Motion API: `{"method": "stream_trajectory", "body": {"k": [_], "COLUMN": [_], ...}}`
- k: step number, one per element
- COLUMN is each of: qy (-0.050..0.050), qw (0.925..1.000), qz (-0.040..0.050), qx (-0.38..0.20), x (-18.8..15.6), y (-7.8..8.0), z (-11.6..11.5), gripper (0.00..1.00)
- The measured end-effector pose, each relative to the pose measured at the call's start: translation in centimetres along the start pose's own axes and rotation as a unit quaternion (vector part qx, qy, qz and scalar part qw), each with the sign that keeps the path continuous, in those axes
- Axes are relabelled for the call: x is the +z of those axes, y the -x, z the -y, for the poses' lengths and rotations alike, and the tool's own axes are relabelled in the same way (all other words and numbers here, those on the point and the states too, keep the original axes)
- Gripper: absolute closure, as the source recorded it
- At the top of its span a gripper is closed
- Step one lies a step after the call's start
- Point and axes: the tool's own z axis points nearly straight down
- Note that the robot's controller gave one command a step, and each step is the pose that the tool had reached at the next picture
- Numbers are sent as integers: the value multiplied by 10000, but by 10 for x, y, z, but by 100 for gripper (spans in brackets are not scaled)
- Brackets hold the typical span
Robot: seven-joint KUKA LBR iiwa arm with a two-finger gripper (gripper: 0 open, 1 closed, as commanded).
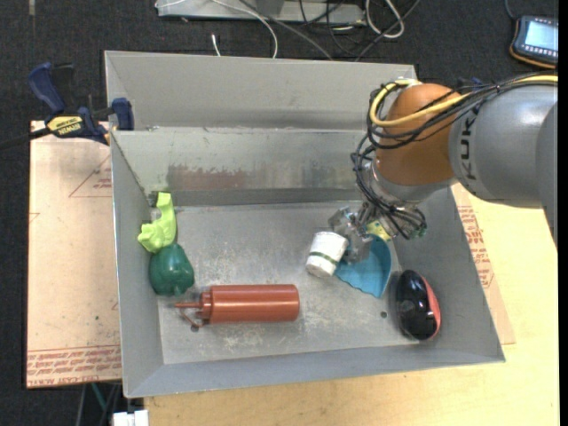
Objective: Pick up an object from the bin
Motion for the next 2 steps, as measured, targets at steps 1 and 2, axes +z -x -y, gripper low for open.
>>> {"method": "stream_trajectory", "body": {"k": [1,2], "qy": [0,4], "qw": [10000,10000], "qz": [0,-4], "qx": [0,-4], "x": [0,-5], "y": [0,0], "z": [0,-1], "gripper": [100,100]}}
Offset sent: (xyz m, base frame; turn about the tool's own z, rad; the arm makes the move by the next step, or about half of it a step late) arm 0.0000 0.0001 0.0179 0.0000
